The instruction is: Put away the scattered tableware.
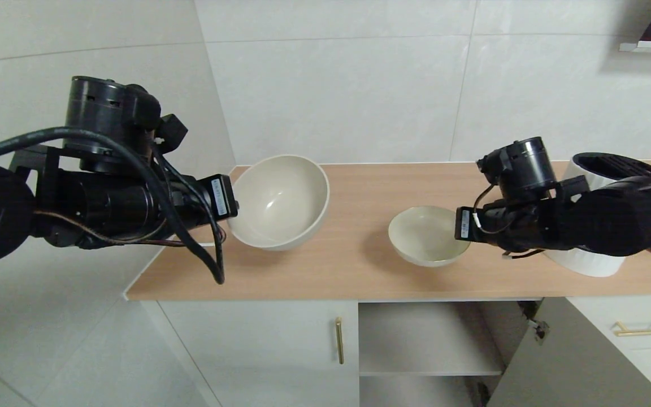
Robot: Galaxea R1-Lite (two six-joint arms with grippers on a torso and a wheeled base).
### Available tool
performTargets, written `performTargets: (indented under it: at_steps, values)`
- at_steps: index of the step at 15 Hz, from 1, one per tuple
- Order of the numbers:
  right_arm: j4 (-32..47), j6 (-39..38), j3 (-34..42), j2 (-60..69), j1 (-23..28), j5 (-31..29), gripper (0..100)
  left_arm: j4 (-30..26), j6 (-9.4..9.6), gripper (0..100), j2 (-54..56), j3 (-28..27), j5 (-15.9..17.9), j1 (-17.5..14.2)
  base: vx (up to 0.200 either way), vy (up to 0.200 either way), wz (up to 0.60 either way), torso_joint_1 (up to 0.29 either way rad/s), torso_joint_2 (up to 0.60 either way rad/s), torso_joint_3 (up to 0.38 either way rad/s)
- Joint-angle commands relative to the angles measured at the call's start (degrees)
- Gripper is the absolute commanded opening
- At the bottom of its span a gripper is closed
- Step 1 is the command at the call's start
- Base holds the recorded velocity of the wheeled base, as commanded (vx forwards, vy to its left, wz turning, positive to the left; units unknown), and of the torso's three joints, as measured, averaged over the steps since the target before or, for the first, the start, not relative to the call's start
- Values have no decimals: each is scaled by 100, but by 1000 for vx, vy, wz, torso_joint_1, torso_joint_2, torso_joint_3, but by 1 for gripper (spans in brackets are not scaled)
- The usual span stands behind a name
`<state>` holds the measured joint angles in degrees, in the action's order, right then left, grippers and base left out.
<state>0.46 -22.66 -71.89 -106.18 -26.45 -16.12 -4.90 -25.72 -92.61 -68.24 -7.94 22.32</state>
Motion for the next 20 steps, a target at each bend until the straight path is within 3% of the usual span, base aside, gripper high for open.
performTargets:
  at_steps: [1, 5, 9, 12, 14, 20]
  values:
    - [446, -309, 131, 932, -237, 100, 0, -11, -3, 0, 138, 162, -6, 35, 0, 0, 0, 0, 0, 0]
    - [780, -889, 307, 1337, -440, 179, 0, -2, -12, 0, 490, 716, -33, 106, 0, 0, 0, 0, 0, 0]
    - [771, -1100, 993, 1943, -782, 109, 0, -2, -38, 0, 832, 1340, -94, 299, 0, 0, 0, 0, 0, 0]
    - [771, -1118, 1432, 2260, -1134, -164, 0, 7, -56, 0, 1158, 1876, -94, 308, 0, 0, 0, 0, 0, 0]
    - [771, -1364, 1863, 2471, -1688, -674, 0, 7, -65, 0, 1580, 2333, -94, 440, 0, 0, 0, -45, 106, 74]
    - [745, -1548, 2469, 2409, -1837, -709, 0, 7, -65, 0, 1738, 2518, -77, 519, 0, 0, 0, -177, 460, 277]
